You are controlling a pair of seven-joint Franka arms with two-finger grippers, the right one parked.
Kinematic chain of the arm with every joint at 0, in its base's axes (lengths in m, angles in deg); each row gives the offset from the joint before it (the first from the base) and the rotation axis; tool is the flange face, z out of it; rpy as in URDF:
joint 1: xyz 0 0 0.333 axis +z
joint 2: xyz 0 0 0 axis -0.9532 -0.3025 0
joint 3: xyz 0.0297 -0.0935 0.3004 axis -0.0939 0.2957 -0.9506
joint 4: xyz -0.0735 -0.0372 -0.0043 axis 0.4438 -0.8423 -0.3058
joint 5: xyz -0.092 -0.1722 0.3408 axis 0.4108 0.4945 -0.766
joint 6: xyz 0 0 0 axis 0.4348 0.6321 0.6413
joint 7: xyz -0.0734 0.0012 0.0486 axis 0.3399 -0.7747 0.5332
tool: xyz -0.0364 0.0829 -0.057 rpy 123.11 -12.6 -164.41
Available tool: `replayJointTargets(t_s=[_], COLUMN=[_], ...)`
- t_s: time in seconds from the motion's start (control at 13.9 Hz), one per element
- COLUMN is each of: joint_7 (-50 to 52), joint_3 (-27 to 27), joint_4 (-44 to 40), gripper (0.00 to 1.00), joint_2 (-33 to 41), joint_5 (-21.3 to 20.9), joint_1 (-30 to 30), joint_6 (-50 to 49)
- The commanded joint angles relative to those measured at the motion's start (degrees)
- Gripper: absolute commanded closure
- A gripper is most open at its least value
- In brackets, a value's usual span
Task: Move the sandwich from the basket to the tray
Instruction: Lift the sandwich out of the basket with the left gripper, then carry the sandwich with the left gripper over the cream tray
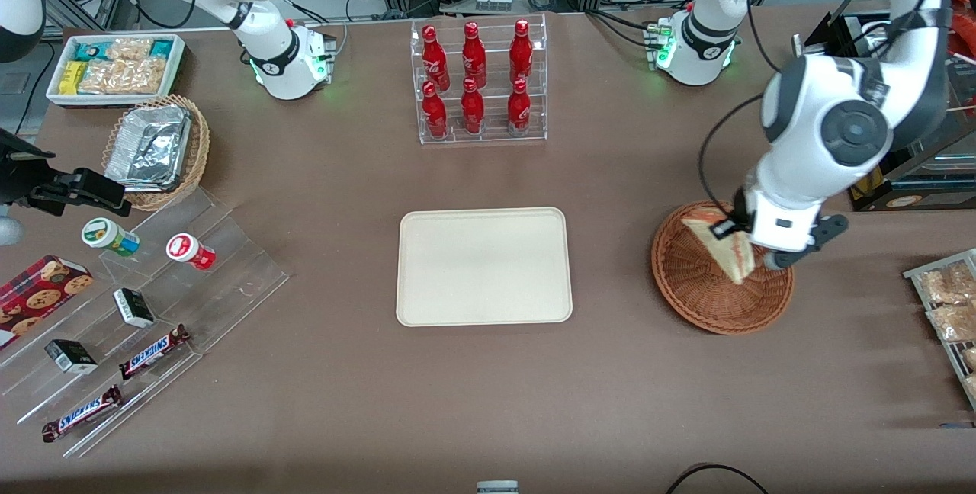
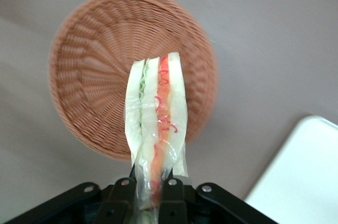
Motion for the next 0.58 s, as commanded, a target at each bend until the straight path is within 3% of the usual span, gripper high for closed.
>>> replayJointTargets(t_s=[0.0, 0.5], joint_7=[0.67, 2.16], joint_3=[-0.31, 0.57], joint_4=[-3.90, -18.20], gripper=[1.00, 1.00], joint_2=[-2.70, -16.82], joint_5=[1.01, 0.22], joint_1=[-4.92, -20.20], joint_6=[-0.51, 1.24])
